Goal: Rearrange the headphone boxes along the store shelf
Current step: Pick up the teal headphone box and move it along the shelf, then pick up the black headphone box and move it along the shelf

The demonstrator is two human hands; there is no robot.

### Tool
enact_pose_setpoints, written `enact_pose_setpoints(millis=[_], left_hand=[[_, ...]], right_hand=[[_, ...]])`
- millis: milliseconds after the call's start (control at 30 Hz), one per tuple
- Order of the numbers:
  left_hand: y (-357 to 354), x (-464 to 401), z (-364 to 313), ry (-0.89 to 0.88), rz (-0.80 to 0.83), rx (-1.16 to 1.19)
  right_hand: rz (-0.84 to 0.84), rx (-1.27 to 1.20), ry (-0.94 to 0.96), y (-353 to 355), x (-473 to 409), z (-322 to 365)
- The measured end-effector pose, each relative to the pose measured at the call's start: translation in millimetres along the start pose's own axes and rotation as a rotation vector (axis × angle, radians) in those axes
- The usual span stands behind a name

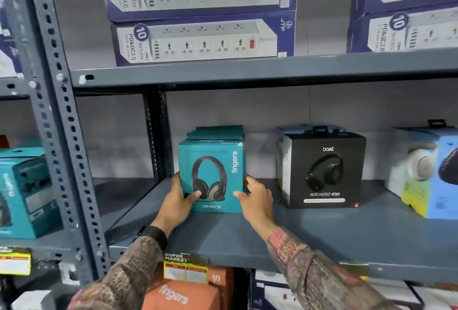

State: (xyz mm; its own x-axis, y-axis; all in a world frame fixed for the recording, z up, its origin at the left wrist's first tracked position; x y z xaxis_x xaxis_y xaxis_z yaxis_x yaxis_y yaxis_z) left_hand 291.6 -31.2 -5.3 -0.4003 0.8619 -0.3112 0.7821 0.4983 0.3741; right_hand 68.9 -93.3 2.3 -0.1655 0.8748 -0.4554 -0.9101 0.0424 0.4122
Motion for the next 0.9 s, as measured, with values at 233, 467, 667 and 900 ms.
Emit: enact_pose_setpoints(millis=[233, 467, 667, 900], left_hand=[[4, 40, -23, -0.017, -0.264, 0.007], [-77, 91, -109, -0.36, -0.44, 0.098], [-194, 68, -160, -0.357, -0.032, 0.075], [-252, 28, -139, -0.084, 0.113, 0.156]], right_hand=[[0.023, -0.158, 0.037, 32, 11, -2], [-0.328, -0.241, 0.231, 170, 27, -39], [-0.506, -0.158, 0.069, 250, 3, -99], [-0.186, -0.21, -0.16, 257, -44, -156]])
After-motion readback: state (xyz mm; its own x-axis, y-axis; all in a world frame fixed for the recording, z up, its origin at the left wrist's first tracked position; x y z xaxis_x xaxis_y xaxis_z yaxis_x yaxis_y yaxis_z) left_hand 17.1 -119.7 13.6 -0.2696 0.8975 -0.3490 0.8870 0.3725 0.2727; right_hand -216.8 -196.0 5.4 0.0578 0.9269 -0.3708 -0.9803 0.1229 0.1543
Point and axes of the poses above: each hand's wrist, its own x-axis away from the middle knuckle, its own y-axis out of the back of the hand, z = x × y, the point moved 2 cm from there along -x, towards the middle knuckle, and after that the axes turned 1 degree about y, right-handed, at the moved point
